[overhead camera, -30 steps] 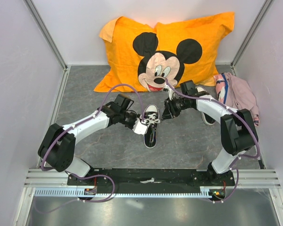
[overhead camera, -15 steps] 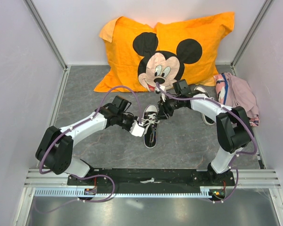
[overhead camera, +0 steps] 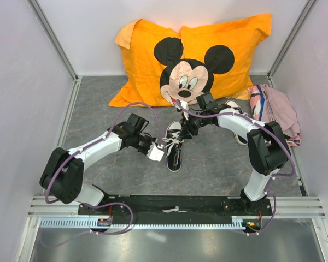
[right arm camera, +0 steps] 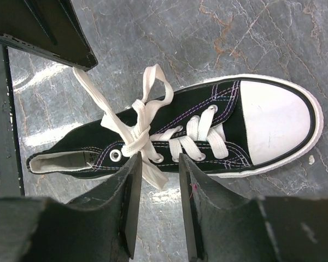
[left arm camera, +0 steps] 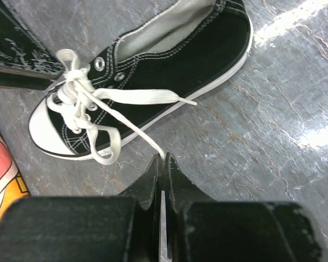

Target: Tie the shoes

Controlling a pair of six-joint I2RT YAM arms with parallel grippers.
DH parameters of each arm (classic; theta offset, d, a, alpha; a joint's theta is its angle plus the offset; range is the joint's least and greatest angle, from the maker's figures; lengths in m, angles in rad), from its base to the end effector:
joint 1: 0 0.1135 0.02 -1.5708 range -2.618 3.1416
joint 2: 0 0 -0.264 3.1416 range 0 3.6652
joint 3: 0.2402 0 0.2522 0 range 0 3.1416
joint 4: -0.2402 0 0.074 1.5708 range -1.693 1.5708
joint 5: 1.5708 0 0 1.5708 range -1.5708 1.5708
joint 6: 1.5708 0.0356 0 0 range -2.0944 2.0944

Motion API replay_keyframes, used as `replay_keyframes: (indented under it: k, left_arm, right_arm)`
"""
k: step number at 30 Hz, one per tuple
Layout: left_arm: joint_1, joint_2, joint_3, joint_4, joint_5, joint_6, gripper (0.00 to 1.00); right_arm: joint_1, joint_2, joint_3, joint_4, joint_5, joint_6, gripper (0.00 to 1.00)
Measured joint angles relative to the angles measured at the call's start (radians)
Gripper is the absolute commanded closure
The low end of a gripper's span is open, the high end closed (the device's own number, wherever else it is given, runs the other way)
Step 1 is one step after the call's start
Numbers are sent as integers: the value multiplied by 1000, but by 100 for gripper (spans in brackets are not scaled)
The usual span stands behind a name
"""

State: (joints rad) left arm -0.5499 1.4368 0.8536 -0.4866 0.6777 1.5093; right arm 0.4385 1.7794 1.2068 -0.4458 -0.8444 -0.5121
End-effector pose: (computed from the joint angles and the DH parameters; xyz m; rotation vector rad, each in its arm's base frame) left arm 0.2195 -0.1607 0.2011 2.1323 1.0333 -0.4592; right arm 0.3185 0.1788 0.2064 -1.3548 1.9721 1.0407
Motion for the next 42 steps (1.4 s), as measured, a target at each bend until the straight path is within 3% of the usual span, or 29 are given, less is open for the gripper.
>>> replay_keyframes:
  k: [10, 15, 18, 21, 23, 28, 35, 42]
  left_arm:
    - [16, 0, -23, -11, -19, 23, 98]
    - [16, 0, -24, -13, -22, 27, 99]
    - [17, 0, -24, -13, -23, 29, 97]
    - [17, 0, -24, -13, -23, 29, 85]
    - [19, 0, -24, -9, -23, 25, 72]
    - [59, 5, -24, 42, -23, -54, 61]
    - [160, 8, -18, 221, -17, -252, 60]
    - [137, 63, 31, 342, 8, -341, 61]
  right_arm:
    - [-3, 6, 14, -50, -18, -20, 60]
    - [-3, 35, 37, -74, -24, -38, 67]
    - [-3, 48, 42, -89, -24, -45, 75]
    - [-3, 54, 43, -102, -23, -55, 100]
    - [-3, 55, 46, -113, -23, -63, 100]
    - [-3, 54, 56, -123, -19, -61, 100]
    - [-3, 51, 56, -124, -3, -34, 100]
    - [-4, 18, 55, -113, 23, 11, 100]
